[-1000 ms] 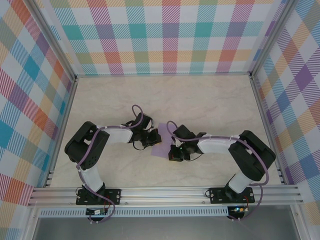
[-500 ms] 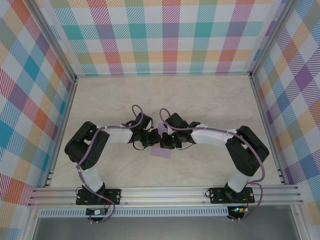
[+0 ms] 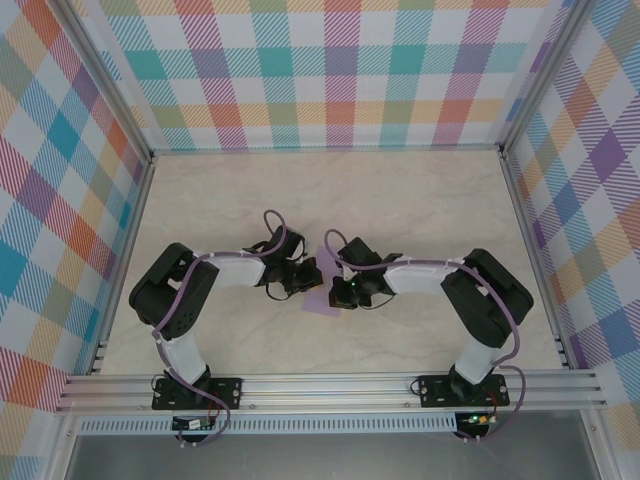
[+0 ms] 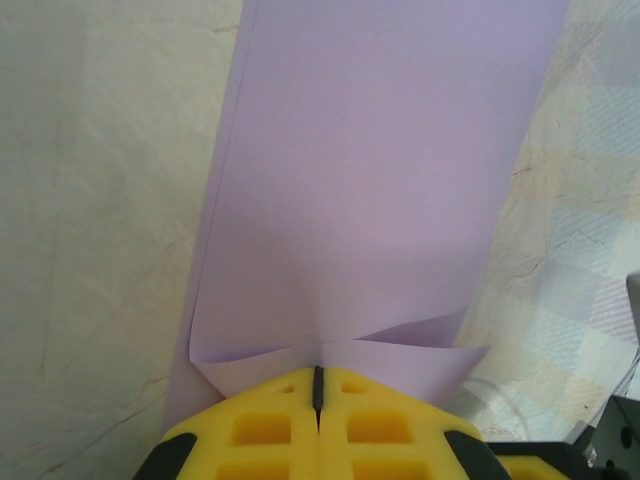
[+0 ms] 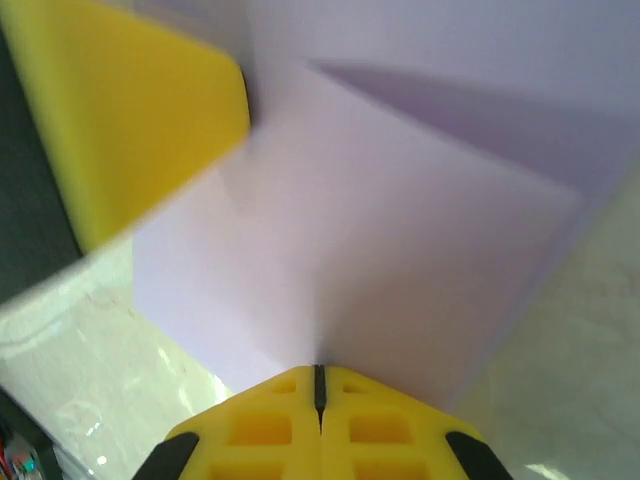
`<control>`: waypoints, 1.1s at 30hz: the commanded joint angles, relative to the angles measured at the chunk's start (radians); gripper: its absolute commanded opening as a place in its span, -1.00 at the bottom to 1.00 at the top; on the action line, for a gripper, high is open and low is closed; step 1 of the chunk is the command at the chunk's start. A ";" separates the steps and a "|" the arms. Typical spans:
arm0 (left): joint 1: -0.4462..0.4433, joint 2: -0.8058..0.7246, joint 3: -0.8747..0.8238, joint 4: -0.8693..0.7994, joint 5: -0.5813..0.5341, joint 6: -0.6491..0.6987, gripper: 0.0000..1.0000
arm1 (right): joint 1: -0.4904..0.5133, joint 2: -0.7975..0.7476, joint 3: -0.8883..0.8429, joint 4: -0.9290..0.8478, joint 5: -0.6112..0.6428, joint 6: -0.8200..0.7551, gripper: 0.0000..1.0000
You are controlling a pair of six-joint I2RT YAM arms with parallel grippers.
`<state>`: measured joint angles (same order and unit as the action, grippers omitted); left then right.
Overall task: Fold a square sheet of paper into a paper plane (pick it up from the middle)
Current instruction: Fold the triangle a second time at the center of the table.
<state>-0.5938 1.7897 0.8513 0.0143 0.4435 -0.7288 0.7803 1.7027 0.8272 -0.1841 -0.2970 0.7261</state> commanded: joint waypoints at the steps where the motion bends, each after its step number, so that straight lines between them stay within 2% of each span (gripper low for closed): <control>1: -0.006 0.085 -0.051 -0.148 -0.152 0.000 -1.00 | 0.014 -0.054 -0.094 -0.118 -0.045 0.003 -1.00; 5: -0.006 0.083 -0.036 -0.142 -0.138 0.011 -1.00 | 0.014 -0.104 -0.093 -0.157 -0.019 -0.010 -1.00; 10: -0.006 0.077 -0.014 -0.140 -0.110 0.021 -1.00 | 0.014 -0.126 -0.009 -0.138 0.003 -0.007 -1.00; 17: -0.007 0.065 0.002 -0.133 -0.084 0.024 -1.00 | 0.014 -0.027 0.067 -0.108 0.022 -0.007 -1.00; 28: -0.009 -0.013 0.022 -0.080 -0.029 0.050 -1.00 | 0.013 0.042 0.013 -0.123 0.062 -0.010 -1.00; 33: -0.044 -0.102 -0.031 -0.020 -0.038 0.047 -0.77 | 0.014 0.043 0.003 -0.139 0.078 -0.011 -1.00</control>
<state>-0.6140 1.7599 0.8581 -0.0216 0.4320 -0.6956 0.7860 1.7123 0.8696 -0.2665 -0.2619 0.7250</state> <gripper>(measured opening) 0.099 0.042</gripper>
